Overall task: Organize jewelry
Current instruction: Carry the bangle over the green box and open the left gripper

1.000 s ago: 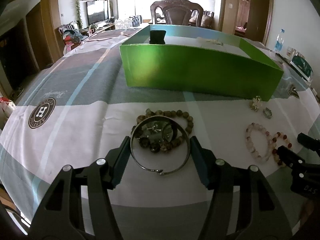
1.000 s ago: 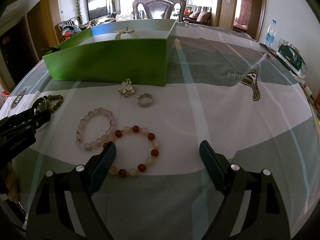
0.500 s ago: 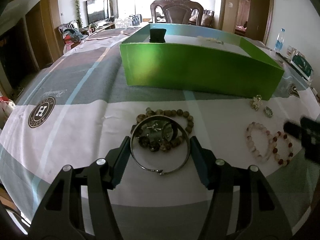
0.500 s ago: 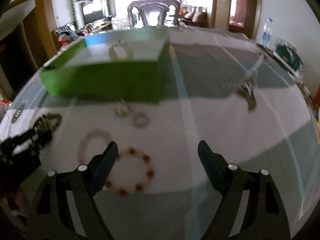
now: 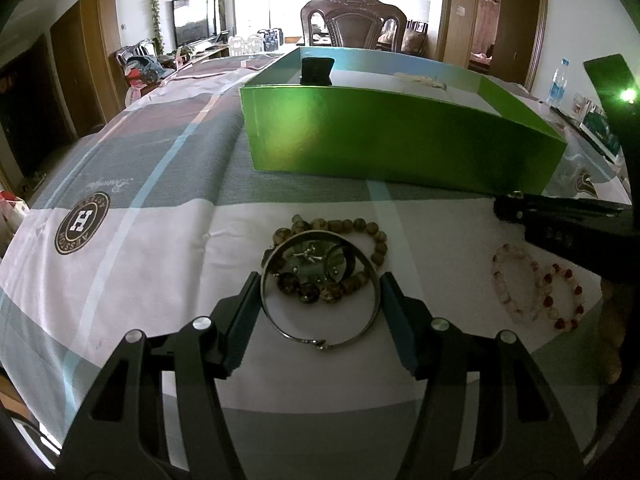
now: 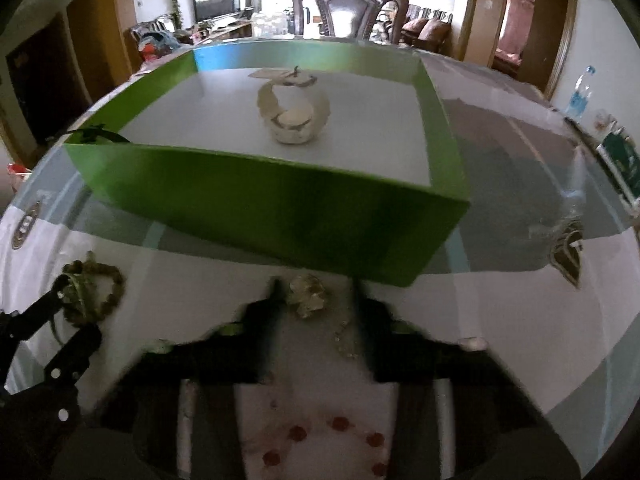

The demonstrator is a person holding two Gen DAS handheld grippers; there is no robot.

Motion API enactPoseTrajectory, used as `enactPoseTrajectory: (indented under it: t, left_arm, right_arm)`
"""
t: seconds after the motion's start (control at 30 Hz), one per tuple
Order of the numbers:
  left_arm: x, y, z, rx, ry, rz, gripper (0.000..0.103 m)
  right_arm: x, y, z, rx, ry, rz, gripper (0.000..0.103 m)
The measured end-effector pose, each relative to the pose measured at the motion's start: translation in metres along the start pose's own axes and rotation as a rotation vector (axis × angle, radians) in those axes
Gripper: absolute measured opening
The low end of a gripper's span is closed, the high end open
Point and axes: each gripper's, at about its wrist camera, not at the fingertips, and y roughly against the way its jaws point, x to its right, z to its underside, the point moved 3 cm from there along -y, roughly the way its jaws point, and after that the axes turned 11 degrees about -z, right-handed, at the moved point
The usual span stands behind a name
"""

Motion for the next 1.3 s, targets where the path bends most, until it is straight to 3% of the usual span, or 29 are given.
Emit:
enactPoseTrajectory:
  t: [0.5, 0.7, 0.83, 0.93, 1.07, 1.2, 1.27, 1.3]
  left_arm:
    - [-0.015, 0.012, -0.002, -0.036, 0.075, 0.049, 0.059]
    - [-0.028, 0.037, -0.034, 0.026, 0.101, 0.100, 0.059]
    - [-0.028, 0.048, -0.075, 0.087, 0.101, 0.123, 0.059]
    - [-0.020, 0.049, -0.109, 0.130, 0.085, 0.123, 0.059]
    - [-0.001, 0.025, -0.144, 0.119, 0.065, 0.104, 0.059]
    - [0.015, -0.011, -0.152, 0.044, 0.052, 0.085, 0.059]
    - [0.022, -0.019, -0.154, 0.045, 0.048, 0.086, 0.059]
    - [0.023, -0.021, -0.155, 0.051, 0.046, 0.085, 0.059]
  right_arm:
    - [0.003, 0.072, 0.018, 0.112, -0.024, -0.095, 0.023]
    - [-0.004, 0.096, 0.004, 0.178, 0.012, -0.120, 0.023]
    - [-0.007, 0.104, -0.026, 0.235, 0.024, -0.109, 0.023]
    - [-0.004, 0.103, -0.048, 0.252, 0.011, -0.106, 0.023]
    - [0.000, 0.078, -0.072, 0.238, 0.015, -0.057, 0.023]
    - [0.006, 0.049, -0.076, 0.195, 0.003, -0.034, 0.023]
    - [0.011, 0.043, -0.076, 0.192, -0.012, -0.027, 0.024]
    - [0.012, 0.044, -0.075, 0.196, -0.018, -0.025, 0.031]
